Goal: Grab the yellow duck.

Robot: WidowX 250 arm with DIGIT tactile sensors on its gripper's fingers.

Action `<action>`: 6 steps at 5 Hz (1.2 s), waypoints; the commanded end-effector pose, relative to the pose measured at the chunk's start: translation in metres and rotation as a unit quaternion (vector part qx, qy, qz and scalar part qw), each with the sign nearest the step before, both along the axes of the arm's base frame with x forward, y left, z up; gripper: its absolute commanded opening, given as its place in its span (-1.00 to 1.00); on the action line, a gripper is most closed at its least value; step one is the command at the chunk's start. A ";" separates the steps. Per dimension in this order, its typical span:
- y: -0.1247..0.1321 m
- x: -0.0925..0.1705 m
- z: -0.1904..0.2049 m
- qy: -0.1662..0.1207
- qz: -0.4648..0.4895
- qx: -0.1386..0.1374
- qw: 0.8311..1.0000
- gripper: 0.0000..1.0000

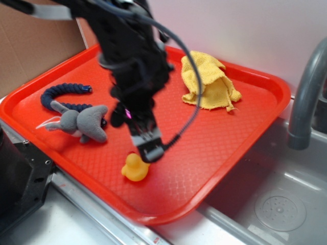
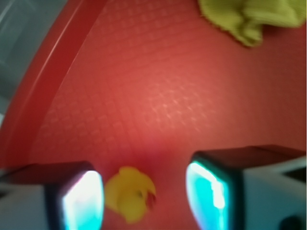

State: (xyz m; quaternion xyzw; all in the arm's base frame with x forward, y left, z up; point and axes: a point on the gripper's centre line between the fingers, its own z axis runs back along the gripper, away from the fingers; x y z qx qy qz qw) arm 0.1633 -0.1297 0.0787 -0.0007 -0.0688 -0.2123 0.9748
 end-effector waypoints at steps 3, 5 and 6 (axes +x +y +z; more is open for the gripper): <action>-0.013 -0.047 -0.034 0.053 0.018 -0.012 0.998 1.00; -0.011 -0.042 -0.064 0.086 0.007 -0.004 0.996 1.00; -0.002 -0.024 -0.070 0.088 0.008 -0.005 0.996 1.00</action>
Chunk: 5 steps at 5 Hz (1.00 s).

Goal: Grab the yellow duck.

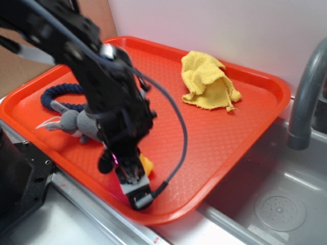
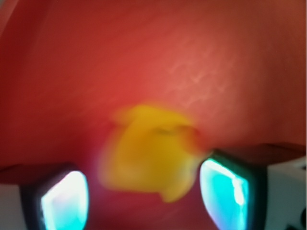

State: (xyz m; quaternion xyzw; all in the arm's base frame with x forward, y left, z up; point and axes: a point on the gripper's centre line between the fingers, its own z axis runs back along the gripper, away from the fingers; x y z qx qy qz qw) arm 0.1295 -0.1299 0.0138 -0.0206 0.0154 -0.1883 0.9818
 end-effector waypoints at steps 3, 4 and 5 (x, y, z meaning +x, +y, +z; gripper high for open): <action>-0.001 0.014 0.002 0.000 -0.006 0.013 1.000 -1.00; 0.012 0.027 0.040 -0.020 0.039 0.020 0.999 -1.00; 0.055 0.049 0.090 -0.036 0.124 0.021 0.991 -1.00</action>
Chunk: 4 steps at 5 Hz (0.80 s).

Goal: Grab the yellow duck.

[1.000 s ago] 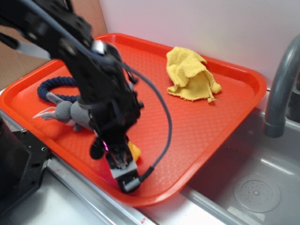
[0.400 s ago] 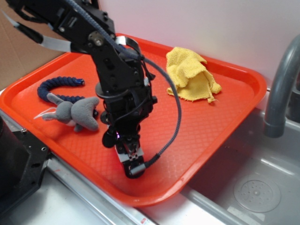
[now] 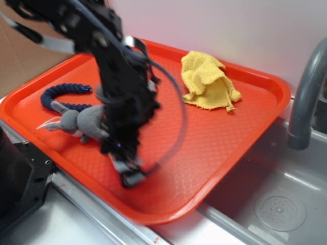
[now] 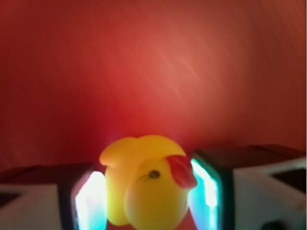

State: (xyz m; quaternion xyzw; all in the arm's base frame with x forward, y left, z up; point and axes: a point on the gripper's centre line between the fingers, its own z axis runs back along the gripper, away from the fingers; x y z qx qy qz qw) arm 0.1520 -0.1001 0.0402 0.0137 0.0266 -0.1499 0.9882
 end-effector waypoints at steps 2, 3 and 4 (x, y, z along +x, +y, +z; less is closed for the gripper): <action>0.121 0.047 0.078 -0.029 0.192 0.006 0.981 -1.00; 0.142 0.060 0.090 -0.057 0.200 0.009 0.978 -1.00; 0.143 0.068 0.102 -0.077 0.194 0.010 0.978 -1.00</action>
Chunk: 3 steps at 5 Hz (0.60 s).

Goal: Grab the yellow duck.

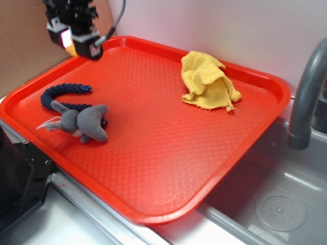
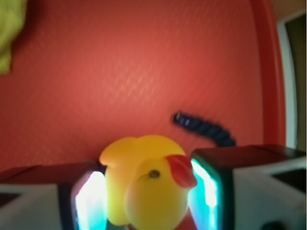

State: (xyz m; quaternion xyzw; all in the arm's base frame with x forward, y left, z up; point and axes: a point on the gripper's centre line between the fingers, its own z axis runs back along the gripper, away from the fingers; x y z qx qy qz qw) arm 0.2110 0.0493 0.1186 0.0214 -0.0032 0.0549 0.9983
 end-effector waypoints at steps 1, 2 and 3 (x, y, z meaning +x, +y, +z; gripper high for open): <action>-0.024 0.016 0.038 -0.050 -0.027 -0.003 0.998 -1.00; -0.027 0.014 0.045 -0.055 -0.017 -0.013 0.998 -1.00; -0.032 0.014 0.060 -0.079 -0.013 -0.041 0.996 -1.00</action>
